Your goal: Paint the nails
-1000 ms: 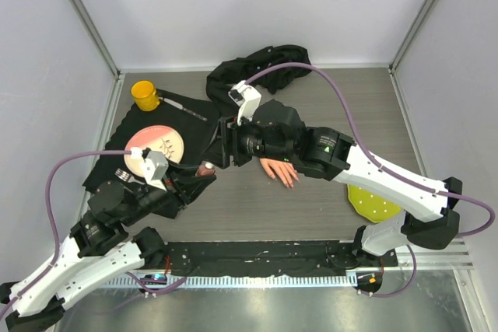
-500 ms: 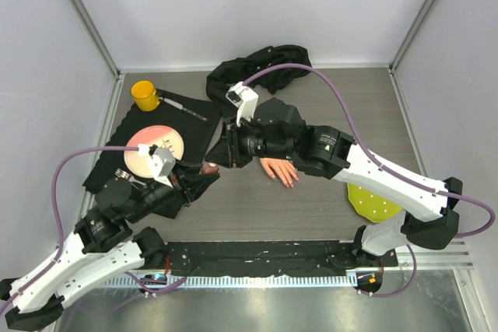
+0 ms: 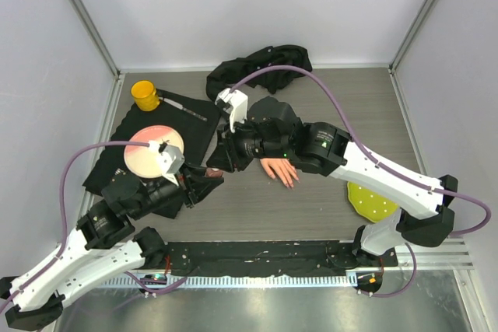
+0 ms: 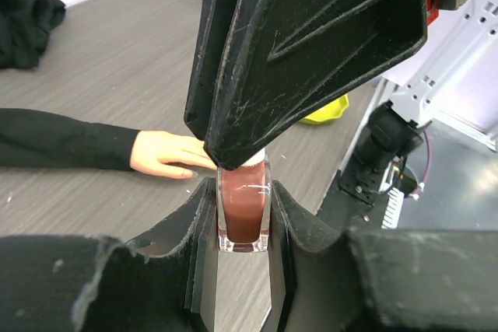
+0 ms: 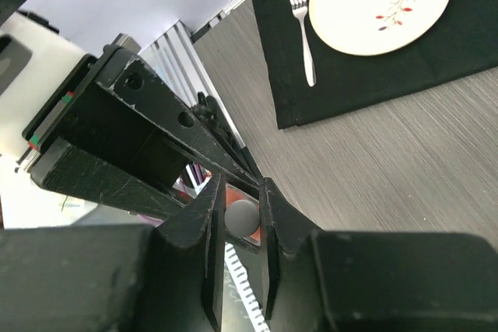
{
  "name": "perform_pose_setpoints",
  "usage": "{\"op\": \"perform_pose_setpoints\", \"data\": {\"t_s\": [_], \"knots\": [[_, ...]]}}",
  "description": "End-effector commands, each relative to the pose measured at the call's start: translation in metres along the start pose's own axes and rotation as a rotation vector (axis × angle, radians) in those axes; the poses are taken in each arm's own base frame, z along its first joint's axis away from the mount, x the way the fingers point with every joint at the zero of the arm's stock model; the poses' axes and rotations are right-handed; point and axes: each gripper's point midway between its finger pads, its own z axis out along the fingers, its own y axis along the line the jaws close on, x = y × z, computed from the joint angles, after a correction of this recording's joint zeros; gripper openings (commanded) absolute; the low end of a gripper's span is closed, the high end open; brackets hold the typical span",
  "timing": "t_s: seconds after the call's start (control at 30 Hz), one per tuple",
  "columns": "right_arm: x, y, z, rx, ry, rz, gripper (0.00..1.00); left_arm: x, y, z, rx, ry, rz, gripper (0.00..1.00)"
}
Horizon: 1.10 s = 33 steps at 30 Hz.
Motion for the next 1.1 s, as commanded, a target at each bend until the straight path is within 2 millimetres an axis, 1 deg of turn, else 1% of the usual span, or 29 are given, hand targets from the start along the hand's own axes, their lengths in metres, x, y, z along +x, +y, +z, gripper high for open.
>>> {"op": "perform_pose_setpoints", "data": {"t_s": [0.0, 0.07, 0.1, 0.13, 0.17, 0.2, 0.23, 0.27, 0.3, 0.37, 0.43, 0.53, 0.6, 0.63, 0.67, 0.7, 0.77, 0.8, 0.87, 0.9, 0.93, 1.0, 1.03, 1.07], "knots": [[0.005, 0.050, -0.004, -0.222, 0.020, -0.101, 0.01, -0.024, -0.023, 0.000, 0.109, -0.063, -0.010, 0.00], [0.008, 0.056, -0.010, -0.270, 0.020, -0.144, 0.01, -0.025, -0.028, -0.002, 0.137, -0.062, -0.015, 0.00], [0.016, 0.057, -0.009, -0.304, 0.035, -0.204, 0.01, -0.026, -0.034, -0.004, 0.166, -0.064, -0.017, 0.00], [0.029, 0.074, -0.019, -0.445, 0.071, -0.264, 0.01, -0.027, -0.049, -0.009, 0.252, -0.060, -0.016, 0.00], [0.030, 0.091, -0.032, -0.574, 0.046, -0.333, 0.01, -0.029, -0.058, -0.011, 0.300, -0.063, -0.033, 0.00], [0.051, 0.094, -0.033, -0.664, 0.081, -0.364, 0.01, -0.031, -0.068, -0.016, 0.356, -0.068, -0.039, 0.00], [0.060, 0.107, -0.046, -0.799, 0.083, -0.420, 0.01, -0.035, -0.087, -0.024, 0.471, -0.078, -0.032, 0.00], [0.059, 0.114, -0.051, -0.859, 0.056, -0.450, 0.01, -0.037, -0.093, -0.028, 0.503, -0.078, -0.063, 0.00], [0.064, 0.115, -0.053, -0.892, 0.062, -0.461, 0.01, -0.039, -0.098, -0.032, 0.535, -0.084, -0.065, 0.00], [0.064, 0.120, -0.058, -0.939, 0.050, -0.480, 0.01, -0.043, -0.104, -0.040, 0.565, -0.093, -0.066, 0.00], [0.064, 0.121, -0.062, -0.958, 0.045, -0.489, 0.01, -0.045, -0.104, -0.047, 0.561, -0.101, -0.058, 0.00], [0.066, 0.119, -0.063, -0.943, 0.040, -0.490, 0.01, -0.047, -0.101, -0.052, 0.537, -0.116, -0.048, 0.00], [0.065, 0.117, -0.061, -0.912, 0.038, -0.464, 0.01, -0.047, -0.099, -0.052, 0.522, -0.121, -0.044, 0.00], [0.060, 0.116, -0.058, -0.885, 0.017, -0.457, 0.01, -0.047, -0.098, -0.052, 0.514, -0.119, -0.040, 0.00], [0.058, 0.115, -0.056, -0.860, 0.019, -0.420, 0.04, -0.047, -0.095, -0.049, 0.498, -0.115, -0.039, 0.00], [0.052, 0.110, -0.050, -0.801, -0.002, -0.399, 0.19, -0.045, -0.093, -0.047, 0.485, -0.105, -0.043, 0.00], [0.041, 0.106, -0.046, -0.723, -0.025, -0.334, 0.41, -0.046, -0.088, -0.044, 0.451, -0.105, -0.036, 0.00], [0.031, 0.097, -0.038, -0.636, -0.058, -0.303, 0.63, -0.044, -0.080, -0.040, 0.406, -0.103, -0.039, 0.00], [0.022, 0.091, -0.039, -0.562, -0.080, -0.252, 0.74, -0.045, -0.070, -0.037, 0.347, -0.109, -0.016, 0.00], [0.019, 0.089, -0.040, -0.541, -0.082, -0.216, 0.85, -0.042, -0.061, -0.034, 0.294, -0.104, -0.013, 0.00], [0.008, 0.082, -0.043, -0.474, -0.120, -0.192, 0.87, -0.042, -0.056, -0.032, 0.269, -0.104, -0.006, 0.00], [-0.003, 0.077, -0.049, -0.417, -0.159, -0.161, 0.93, -0.038, -0.048, -0.029, 0.235, -0.095, 0.028, 0.00], [-0.010, 0.062, -0.047, -0.321, -0.185, -0.131, 0.95, -0.037, -0.045, -0.027, 0.216, -0.093, 0.038, 0.00], [-0.020, 0.059, -0.054, -0.283, -0.214, -0.112, 0.96, -0.037, -0.042, -0.025, 0.203, -0.095, 0.053, 0.00]]}}
